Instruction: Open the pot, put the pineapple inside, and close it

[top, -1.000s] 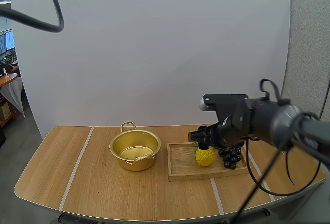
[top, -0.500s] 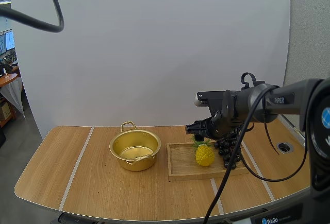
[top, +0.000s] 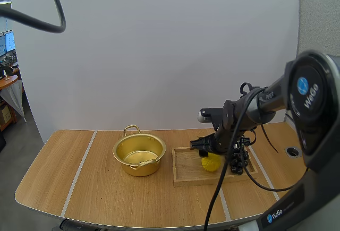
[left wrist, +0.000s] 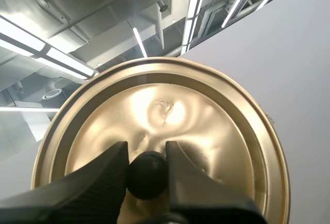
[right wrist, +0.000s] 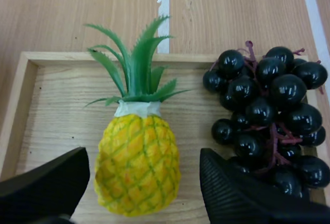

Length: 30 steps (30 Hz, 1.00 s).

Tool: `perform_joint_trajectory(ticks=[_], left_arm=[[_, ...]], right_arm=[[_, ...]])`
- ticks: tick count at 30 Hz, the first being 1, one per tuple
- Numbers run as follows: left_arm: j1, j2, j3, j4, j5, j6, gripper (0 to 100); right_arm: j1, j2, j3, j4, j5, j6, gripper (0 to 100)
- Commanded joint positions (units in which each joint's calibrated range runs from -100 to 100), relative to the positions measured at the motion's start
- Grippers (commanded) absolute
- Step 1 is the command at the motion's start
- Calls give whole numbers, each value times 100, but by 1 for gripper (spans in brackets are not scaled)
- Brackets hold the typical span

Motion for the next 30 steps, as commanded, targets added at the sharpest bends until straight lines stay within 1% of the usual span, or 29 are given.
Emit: perform_joint_trajectory(ticks=[1,14,21,26,28,30], left_arm=[[-21,-17,-38,43,-167,-59,0],[-21,-17,-38,43,-167,-59,0],[-21,-17,-38,43,-167,-59,0],[-21,-17,-38,43,-167,-59,0],[-21,-17,-38,43,-167,-59,0],[-21,-17,-38,43,-167,-59,0]], right_arm=[[-20,273,-30,99,-255,10,100],[-20,837,-30,99,-1010,10,100],[-20,1288,-30,99,-1285,10,100],[-20,1359,-30,99,-1374,10,100],[-20,1346,-30,99,-1374,10,72],[-20,1334,-30,99,-1374,10,36]])
